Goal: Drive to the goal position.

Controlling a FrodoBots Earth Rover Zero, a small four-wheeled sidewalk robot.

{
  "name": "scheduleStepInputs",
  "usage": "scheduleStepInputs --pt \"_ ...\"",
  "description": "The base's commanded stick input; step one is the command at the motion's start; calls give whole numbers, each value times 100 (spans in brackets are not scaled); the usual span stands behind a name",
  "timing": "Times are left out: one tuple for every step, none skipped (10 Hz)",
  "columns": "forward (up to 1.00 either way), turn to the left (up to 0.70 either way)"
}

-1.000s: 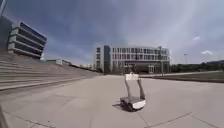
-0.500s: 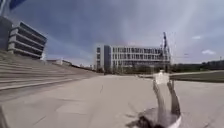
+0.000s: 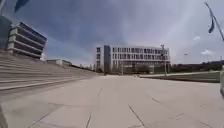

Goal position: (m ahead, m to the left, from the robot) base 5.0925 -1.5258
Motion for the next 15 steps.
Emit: scheduleStepInputs --pt "70 0" --pt "70 0" --pt "70 0" --pt "70 0" --pt "70 0" --pt "70 0" --pt "70 0" --pt "70 0" --pt "70 0" --pt "70 0" --pt "70 0" --pt "70 0" --pt "70 0" --pt "70 0" --pt "70 0"
